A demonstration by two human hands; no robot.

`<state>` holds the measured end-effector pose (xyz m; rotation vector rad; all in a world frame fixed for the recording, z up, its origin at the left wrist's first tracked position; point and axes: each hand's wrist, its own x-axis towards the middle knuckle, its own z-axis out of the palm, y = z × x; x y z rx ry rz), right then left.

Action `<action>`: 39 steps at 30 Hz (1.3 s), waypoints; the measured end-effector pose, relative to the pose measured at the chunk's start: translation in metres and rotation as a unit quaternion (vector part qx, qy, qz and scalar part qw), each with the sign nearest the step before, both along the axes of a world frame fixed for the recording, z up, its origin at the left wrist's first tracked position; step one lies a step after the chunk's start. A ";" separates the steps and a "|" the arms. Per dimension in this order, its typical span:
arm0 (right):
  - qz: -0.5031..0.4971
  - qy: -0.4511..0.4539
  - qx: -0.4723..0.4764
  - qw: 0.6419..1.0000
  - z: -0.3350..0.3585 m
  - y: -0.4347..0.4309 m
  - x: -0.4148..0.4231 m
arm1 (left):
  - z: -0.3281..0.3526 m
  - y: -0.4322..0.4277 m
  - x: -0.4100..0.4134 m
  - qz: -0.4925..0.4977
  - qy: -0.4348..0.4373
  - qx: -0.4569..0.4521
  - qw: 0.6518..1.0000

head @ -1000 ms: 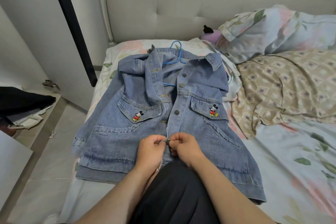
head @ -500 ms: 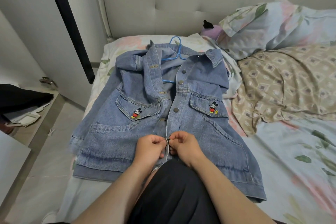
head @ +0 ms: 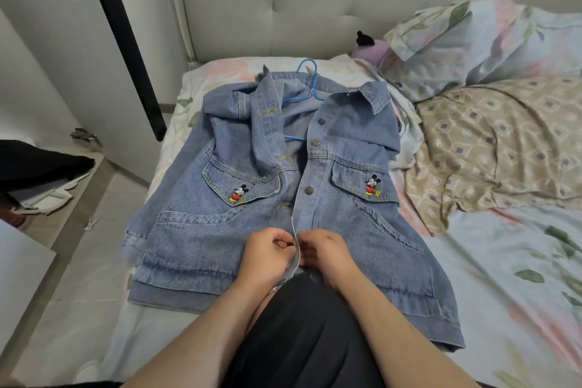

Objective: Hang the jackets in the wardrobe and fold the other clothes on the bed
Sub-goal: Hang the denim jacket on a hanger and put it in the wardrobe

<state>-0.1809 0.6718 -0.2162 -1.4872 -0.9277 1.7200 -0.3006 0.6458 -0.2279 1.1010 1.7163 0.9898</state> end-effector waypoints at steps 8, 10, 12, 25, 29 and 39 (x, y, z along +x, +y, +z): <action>0.040 -0.162 0.072 0.983 -0.008 -0.001 0.003 | -0.007 -0.001 -0.002 0.000 0.054 -0.008 0.998; 0.048 -0.191 0.085 0.977 -0.007 0.000 0.003 | -0.006 0.001 -0.003 -0.003 0.040 -0.033 0.999; 0.050 -0.186 0.086 0.978 -0.006 0.000 0.003 | -0.002 0.003 -0.002 0.001 -0.019 -0.080 0.997; 0.166 -0.374 0.200 0.891 -0.004 0.011 0.003 | 0.012 0.029 -0.014 -0.024 -0.114 -0.282 0.952; 0.096 -0.358 0.258 0.892 0.013 0.037 0.009 | 0.014 0.045 -0.019 -0.019 -0.033 -0.148 0.988; 0.186 -0.450 0.225 0.844 0.002 0.088 0.007 | -0.015 0.081 -0.026 -0.141 0.232 -0.046 0.961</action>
